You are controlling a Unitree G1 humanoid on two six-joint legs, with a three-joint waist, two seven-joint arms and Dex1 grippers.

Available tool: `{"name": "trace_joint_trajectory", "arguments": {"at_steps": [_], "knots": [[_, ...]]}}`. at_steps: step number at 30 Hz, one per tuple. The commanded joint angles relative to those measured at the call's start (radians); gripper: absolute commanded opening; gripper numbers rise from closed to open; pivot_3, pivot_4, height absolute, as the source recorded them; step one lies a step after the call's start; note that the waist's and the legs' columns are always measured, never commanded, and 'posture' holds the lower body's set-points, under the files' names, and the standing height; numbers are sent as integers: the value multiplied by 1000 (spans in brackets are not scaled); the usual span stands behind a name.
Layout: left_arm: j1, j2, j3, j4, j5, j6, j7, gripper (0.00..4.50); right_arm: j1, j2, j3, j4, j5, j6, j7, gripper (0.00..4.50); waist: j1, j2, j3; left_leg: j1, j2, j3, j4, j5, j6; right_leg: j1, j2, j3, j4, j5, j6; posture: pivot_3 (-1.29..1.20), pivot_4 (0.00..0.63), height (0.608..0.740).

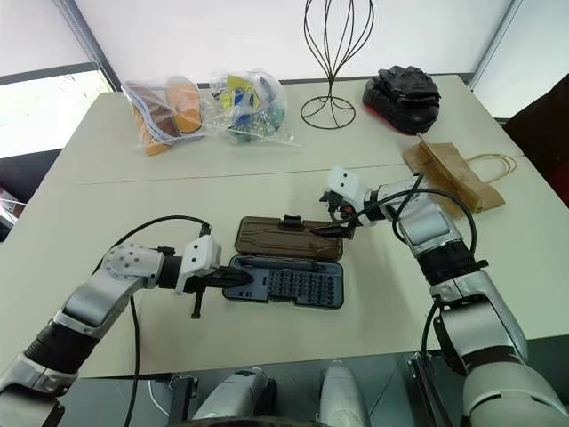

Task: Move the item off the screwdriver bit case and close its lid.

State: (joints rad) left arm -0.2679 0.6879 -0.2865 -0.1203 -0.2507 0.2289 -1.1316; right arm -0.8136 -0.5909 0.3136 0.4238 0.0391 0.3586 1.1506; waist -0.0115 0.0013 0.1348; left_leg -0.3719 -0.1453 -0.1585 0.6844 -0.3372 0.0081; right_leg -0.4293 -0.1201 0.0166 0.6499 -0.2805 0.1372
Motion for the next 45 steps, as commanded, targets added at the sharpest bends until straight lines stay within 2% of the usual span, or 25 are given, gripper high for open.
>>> {"name": "trace_joint_trajectory", "arguments": {"at_steps": [1,4,10,14,18,23,26,29,33,39,45], "knots": [[62,-2,-26,18,45,42,34,3,-50,30,28,119,-33,-50,42,4241,-1,0,0,0,0,0,0,0,0,0,0,0,0,0,0,0,150,740],[94,-11,-17,-6,34,59,57,0,-61,54,53,192,-46,-79,102,3136,-2,1,-1,1,0,0,0,0,0,1,0,0,0,0,0,0,150,740],[152,-20,2,-26,25,77,81,0,-71,95,81,277,-86,-140,154,76,-4,3,-10,3,0,-1,-2,0,0,2,0,0,0,0,0,0,150,740],[182,-27,8,-25,16,83,92,0,-74,108,99,349,-152,-268,120,21,-6,3,-15,10,0,0,-6,0,0,7,0,0,0,0,0,0,150,740],[201,-36,6,-14,15,77,100,0,-81,100,95,379,-216,-436,20,21,-6,3,-17,21,0,0,-8,-1,0,17,1,1,-3,0,0,0,150,740],[194,-37,8,8,21,62,96,0,-73,44,42,256,-272,-543,-141,21,-3,4,-16,27,1,0,-8,-1,0,23,2,2,-3,0,0,0,150,740],[182,-36,13,14,18,64,90,0,-29,16,-5,102,-257,-500,-176,21,2,6,-15,27,1,0,-7,0,-1,22,2,3,-2,0,0,0,150,740],[170,-38,15,26,18,61,83,0,46,7,-49,-121,-220,-381,-182,21,5,6,-15,24,1,0,-7,0,-1,21,2,3,-3,0,0,0,150,740],[158,-38,18,35,17,59,75,0,136,-15,-61,-329,-229,-289,-186,21,6,6,-15,18,1,0,-5,0,-1,16,2,3,-2,0,0,0,150,740],[161,-49,43,11,-20,90,76,0,215,-24,-48,-467,-247,-231,-214,21,6,6,-15,17,1,0,-5,0,-1,16,2,3,-3,0,0,0,150,740],[148,-105,138,-80,-169,240,143,0,210,-34,-44,-463,-287,-296,-260,21,4,6,-12,16,1,0,-6,0,-1,14,2,3,-3,0,0,0,150,740]]}}
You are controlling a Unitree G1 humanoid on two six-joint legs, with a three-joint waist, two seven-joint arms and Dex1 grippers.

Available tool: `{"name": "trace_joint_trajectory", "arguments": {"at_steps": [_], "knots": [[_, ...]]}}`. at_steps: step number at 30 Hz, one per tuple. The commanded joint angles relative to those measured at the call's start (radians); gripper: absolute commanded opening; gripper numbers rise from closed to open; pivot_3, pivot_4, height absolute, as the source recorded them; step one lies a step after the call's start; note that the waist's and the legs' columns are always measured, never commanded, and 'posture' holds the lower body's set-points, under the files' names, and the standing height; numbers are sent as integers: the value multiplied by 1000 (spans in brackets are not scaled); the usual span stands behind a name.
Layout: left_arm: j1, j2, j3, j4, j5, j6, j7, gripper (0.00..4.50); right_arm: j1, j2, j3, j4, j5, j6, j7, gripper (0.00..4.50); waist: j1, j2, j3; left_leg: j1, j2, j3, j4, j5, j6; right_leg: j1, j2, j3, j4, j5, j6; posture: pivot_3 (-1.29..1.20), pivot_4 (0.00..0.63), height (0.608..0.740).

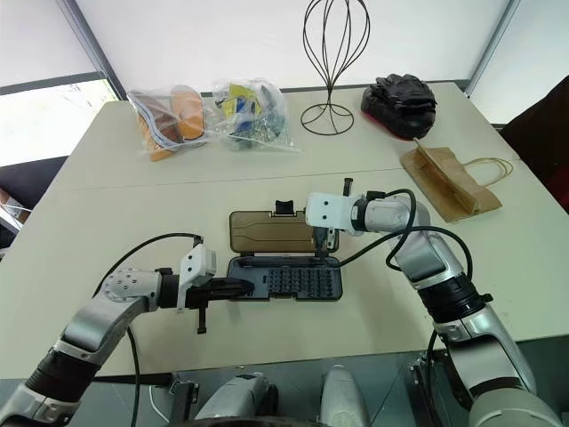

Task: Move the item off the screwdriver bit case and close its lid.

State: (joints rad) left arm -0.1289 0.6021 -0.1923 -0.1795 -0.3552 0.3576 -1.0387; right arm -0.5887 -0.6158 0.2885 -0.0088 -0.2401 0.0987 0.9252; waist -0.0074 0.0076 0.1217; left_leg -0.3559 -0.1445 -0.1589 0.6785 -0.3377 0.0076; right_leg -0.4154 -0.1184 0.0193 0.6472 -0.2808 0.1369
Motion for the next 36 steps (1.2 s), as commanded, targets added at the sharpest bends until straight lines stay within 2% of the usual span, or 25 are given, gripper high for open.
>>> {"name": "trace_joint_trajectory", "arguments": {"at_steps": [1,8,12,14,18,20,23,28,34,36], "knots": [[3,-36,75,-48,-115,159,71,0,-14,-10,-20,-27,-9,-43,-35,21,0,-1,2,-1,0,0,0,0,0,-1,0,0,0,0,0,0,150,740],[-34,-62,237,-255,-441,445,174,0,-9,-23,-18,-9,-16,-90,-40,21,-6,-3,5,-13,0,0,2,0,0,-14,0,0,2,0,0,0,150,740],[-120,-104,333,-240,-547,498,291,0,-7,-25,-17,-2,-18,-108,-46,21,-2,-3,5,-16,0,0,4,0,0,-15,0,-1,2,0,0,0,150,740],[-183,-120,368,-144,-506,460,345,0,-9,-25,-16,0,-19,-112,-48,21,-1,-4,6,-16,0,0,5,0,-1,-14,0,-1,2,0,0,0,150,740],[-268,-91,325,109,-260,258,390,0,-9,-24,-15,2,-20,-115,-51,21,-4,-4,6,-15,0,0,4,1,-1,-14,0,-2,1,0,0,0,150,740],[-295,-83,294,227,-174,168,376,0,-8,-24,-14,1,-21,-115,-50,21,-7,-4,6,-15,0,1,3,1,-1,-15,0,-3,1,0,0,0,150,740],[-341,-83,219,424,-72,36,268,0,-11,-18,-13,5,-15,-116,-49,21,-4,-4,6,-16,0,0,3,1,-1,-16,0,-4,1,0,0,0,150,740],[-455,-136,150,699,-5,-83,94,0,-17,-10,-4,16,-20,-119,-54,21,-4,-5,6,-18,-2,-1,6,1,-1,-15,0,-5,1,0,0,0,150,740],[-510,-173,151,817,9,-121,-16,0,-13,-3,-4,-2,-16,-103,-47,21,-12,-5,6,-18,-1,-1,4,1,-1,-18,0,-5,2,0,0,0,150,740],[-526,-189,153,849,16,-133,-28,0,-11,0,-8,-13,-10,-93,-45,588,-12,-5,6,-18,-1,-1,4,1,-1,-18,0,-5,3,0,0,0,150,740]]}}
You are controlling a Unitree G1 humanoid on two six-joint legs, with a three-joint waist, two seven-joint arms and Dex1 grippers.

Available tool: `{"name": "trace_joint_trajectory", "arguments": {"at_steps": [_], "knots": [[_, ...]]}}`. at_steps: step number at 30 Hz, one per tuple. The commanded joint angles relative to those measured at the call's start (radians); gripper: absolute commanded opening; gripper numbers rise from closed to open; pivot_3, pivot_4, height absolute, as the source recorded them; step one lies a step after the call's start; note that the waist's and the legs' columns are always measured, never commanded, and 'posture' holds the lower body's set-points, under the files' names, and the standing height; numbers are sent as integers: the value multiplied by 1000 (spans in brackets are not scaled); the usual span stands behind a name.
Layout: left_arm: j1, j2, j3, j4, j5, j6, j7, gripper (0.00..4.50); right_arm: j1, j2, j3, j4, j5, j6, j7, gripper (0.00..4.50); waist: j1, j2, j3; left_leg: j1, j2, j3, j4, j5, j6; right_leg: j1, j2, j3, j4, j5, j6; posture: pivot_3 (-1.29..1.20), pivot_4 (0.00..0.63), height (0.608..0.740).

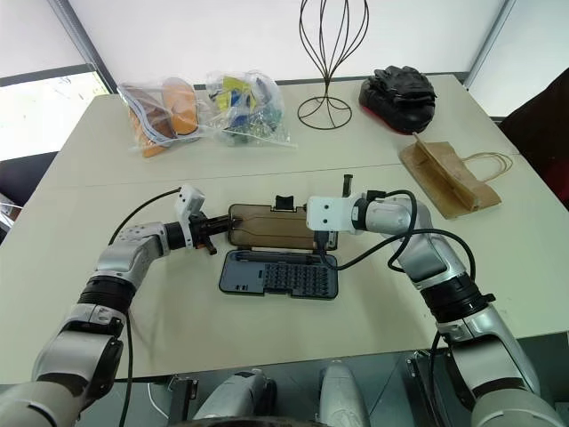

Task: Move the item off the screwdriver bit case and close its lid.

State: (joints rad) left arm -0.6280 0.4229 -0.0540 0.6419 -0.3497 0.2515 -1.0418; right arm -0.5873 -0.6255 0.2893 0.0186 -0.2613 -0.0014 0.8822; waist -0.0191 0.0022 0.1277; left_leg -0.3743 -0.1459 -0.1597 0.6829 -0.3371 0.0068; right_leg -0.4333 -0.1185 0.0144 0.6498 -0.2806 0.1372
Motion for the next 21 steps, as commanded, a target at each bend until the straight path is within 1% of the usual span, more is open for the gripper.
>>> {"name": "trace_joint_trajectory", "arguments": {"at_steps": [1,6,7,8,9,10,12,14,17,18,19,21], "knots": [[-34,-16,16,41,14,-31,-27,0,-10,10,-9,-47,16,11,2,896,1,0,0,0,0,0,0,0,0,0,0,0,0,0,0,0,150,740],[-56,-28,28,84,23,-36,-54,0,-2,-4,-20,-89,21,21,17,3381,7,0,0,0,-1,0,1,0,0,1,0,0,0,0,0,0,150,740],[-56,-29,30,86,22,-35,-59,0,-3,-8,-27,-105,14,27,10,3943,7,0,0,0,-1,0,1,0,0,1,0,0,0,0,0,0,150,740],[-58,-31,33,89,18,-31,-67,0,-4,-21,-43,-141,24,63,27,4446,7,0,0,0,-1,0,1,0,0,1,0,0,0,0,0,0,150,740],[-61,-32,39,90,11,-23,-75,0,-5,-34,-65,-184,45,117,46,4446,7,0,0,0,-1,-1,1,0,0,1,0,0,0,0,0,0,150,740],[-65,-32,45,90,5,-14,-84,0,-9,-47,-108,-248,108,230,82,4446,8,0,0,0,-1,-1,1,0,0,0,0,0,0,0,0,0,150,740],[-77,-32,67,78,-25,32,-119,0,-43,-56,-285,-405,375,615,144,4446,8,0,0,-2,-1,-1,2,0,0,-1,0,0,0,0,0,0,150,740],[-82,-31,80,64,-41,65,-141,0,-74,-56,-394,-483,529,841,148,4446,7,-1,0,-4,-1,-3,2,0,0,-1,-1,0,0,0,0,0,150,740],[-83,-15,86,8,-80,155,-203,0,-130,-35,-556,-505,672,1025,82,4446,7,-1,0,-4,-1,-4,2,0,0,-1,-1,0,0,0,0,0,150,740],[-77,-4,78,-35,-97,200,-238,0,-141,-39,-597,-500,692,1049,57,4446,7,-1,0,-4,-1,-4,2,0,0,-1,-2,0,0,0,0,0,150,740],[-65,13,57,-97,-112,253,-280,0,-143,-48,-623,-495,702,1061,34,4446,8,-1,1,-4,-1,-4,2,0,0,-1,-2,0,0,0,0,0,150,740],[-16,71,-24,-275,-132,348,-381,0,-125,-62,-642,-486,712,1053,-1,4446,6,-2,1,-5,-1,-4,2,0,0,-1,-2,0,0,0,0,0,150,740]]}}
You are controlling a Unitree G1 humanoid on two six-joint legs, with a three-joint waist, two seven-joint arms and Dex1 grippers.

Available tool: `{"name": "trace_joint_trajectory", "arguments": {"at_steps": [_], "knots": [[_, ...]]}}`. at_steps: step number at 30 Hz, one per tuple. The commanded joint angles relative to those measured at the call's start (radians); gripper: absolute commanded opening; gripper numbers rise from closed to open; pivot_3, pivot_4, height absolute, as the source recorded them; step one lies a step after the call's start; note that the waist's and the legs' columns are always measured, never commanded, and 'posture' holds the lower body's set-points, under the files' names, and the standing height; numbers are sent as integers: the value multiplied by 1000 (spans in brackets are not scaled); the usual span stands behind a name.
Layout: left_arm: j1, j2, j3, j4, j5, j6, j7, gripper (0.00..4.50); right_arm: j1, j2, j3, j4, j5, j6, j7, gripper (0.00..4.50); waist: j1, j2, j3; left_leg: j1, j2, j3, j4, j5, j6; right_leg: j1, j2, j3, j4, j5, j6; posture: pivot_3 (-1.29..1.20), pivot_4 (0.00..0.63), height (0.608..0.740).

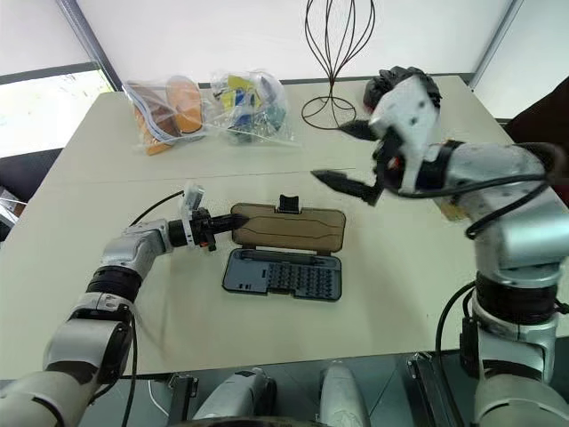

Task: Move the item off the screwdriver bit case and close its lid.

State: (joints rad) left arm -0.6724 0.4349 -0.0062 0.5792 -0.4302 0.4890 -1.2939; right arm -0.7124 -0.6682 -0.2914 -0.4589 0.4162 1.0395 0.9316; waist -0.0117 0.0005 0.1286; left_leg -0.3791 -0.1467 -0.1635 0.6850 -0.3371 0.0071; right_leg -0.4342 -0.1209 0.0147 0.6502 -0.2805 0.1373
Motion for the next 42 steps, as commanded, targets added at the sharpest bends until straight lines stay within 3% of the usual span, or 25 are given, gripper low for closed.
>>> {"name": "trace_joint_trajectory", "arguments": {"at_steps": [1,5,9,14,17,20,23,27,34,42], "knots": [[45,79,-94,-270,-59,140,-154,0,6,-23,-64,-6,42,9,-62,4446,-3,0,0,0,0,0,0,0,0,0,0,0,0,0,0,0,150,740],[70,154,-130,-415,-85,208,-214,0,35,-19,-41,12,49,-42,-114,4446,-4,0,0,2,0,1,-1,0,0,0,-1,1,1,0,0,0,150,740],[164,261,-210,-577,-40,150,-278,0,89,-38,3,-33,86,-33,-123,4446,-7,1,0,3,0,2,-2,0,0,0,-1,1,1,0,0,0,150,740],[13,152,-24,-479,-146,234,-60,0,253,-101,115,-220,170,29,-98,4446,25,-3,3,2,0,0,2,0,0,2,1,1,0,0,0,0,150,740],[-88,95,62,-435,-186,251,52,0,347,-83,158,-358,277,94,-118,4446,24,-4,4,-5,0,-2,10,0,0,1,2,1,0,0,0,0,150,740],[-138,46,-12,-349,-75,121,85,0,444,-58,235,-438,313,102,-159,3617,24,-4,3,-5,-1,-2,11,-1,1,2,1,1,0,0,0,0,150,740],[-179,2,-145,-147,78,-65,35,0,514,-32,341,-427,264,48,-209,2140,26,-5,3,-1,-2,-2,11,-1,1,5,1,0,0,0,0,0,150,740],[-288,-67,-257,179,234,-309,-43,0,560,-80,540,-359,101,-90,-218,78,24,-7,5,-2,-2,-1,12,-1,1,5,2,0,0,0,0,0,150,740],[-456,-181,-287,527,365,-512,-94,0,561,-94,657,-269,-57,-207,-255,78,24,-9,5,-8,-3,-1,14,0,1,-1,1,-2,1,0,0,0,150,740],[-461,-244,-363,598,482,-594,-300,0,548,-78,688,-186,-183,-265,-302,78,21,-9,5,-9,-3,-1,14,0,1,-3,2,-2,3,0,1,0,150,740]]}}
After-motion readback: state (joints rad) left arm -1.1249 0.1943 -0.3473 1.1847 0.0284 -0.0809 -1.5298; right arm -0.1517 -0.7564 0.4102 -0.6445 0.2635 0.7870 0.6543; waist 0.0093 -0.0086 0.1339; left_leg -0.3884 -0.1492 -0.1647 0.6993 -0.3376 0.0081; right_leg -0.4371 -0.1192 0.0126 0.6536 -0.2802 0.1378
